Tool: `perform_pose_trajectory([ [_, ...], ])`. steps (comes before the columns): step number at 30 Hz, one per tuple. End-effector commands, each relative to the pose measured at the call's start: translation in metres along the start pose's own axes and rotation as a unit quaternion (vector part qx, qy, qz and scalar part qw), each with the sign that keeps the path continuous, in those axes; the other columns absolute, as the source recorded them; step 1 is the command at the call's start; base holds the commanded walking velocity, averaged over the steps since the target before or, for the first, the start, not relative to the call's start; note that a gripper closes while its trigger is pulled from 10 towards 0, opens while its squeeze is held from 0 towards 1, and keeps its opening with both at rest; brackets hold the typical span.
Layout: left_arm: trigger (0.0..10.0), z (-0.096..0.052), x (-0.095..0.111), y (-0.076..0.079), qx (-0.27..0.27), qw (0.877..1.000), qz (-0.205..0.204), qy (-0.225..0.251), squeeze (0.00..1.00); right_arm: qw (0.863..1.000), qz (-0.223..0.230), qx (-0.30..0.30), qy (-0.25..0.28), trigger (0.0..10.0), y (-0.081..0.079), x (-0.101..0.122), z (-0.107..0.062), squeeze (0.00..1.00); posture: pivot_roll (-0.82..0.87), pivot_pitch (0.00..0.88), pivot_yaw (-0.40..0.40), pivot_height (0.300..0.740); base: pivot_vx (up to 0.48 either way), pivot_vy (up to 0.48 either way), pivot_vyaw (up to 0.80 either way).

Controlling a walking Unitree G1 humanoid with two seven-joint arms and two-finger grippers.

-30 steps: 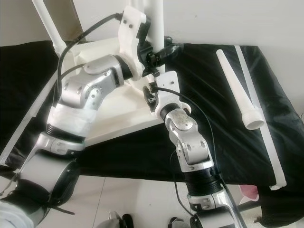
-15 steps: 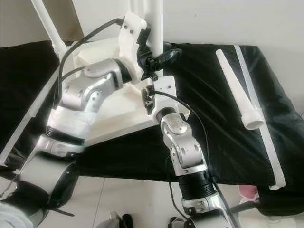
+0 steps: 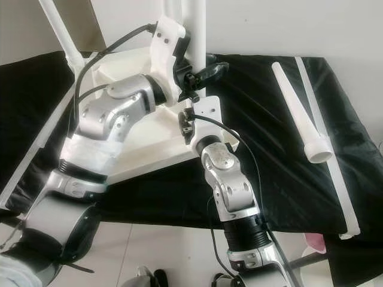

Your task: Building children table

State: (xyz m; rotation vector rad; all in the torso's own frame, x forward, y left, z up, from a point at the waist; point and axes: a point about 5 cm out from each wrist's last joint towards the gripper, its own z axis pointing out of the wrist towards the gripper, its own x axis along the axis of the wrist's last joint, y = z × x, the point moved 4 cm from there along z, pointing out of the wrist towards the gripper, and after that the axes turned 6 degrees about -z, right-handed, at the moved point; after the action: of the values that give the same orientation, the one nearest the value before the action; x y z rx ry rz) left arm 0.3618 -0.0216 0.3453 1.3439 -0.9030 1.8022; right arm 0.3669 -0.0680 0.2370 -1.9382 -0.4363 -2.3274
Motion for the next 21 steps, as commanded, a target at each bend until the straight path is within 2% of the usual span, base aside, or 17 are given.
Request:
perform_pose_trajectory([
  [1, 10.0, -0.0031, -0.0047, 0.0028, -0.012, 1.0, 0.004, -0.001, 1.0, 0.997, 0.02, -0.068, -0.019, 10.0, 0.0296, -0.008, -0.0011, 0.0, -0.11, 0.125, 0.068, 0.74, 0.0, 0.0, 0.0],
  [21, 10.0, -0.0032, -0.0032, 0.0062, -0.02, 1.0, 0.003, 0.0, 1.0, 0.997, 0.018, -0.068, -0.018, 10.0, 0.0304, -0.0069, -0.0011, 0.0, -0.1, 0.135, 0.066, 0.74, 0.0, 0.0, 0.0],
])
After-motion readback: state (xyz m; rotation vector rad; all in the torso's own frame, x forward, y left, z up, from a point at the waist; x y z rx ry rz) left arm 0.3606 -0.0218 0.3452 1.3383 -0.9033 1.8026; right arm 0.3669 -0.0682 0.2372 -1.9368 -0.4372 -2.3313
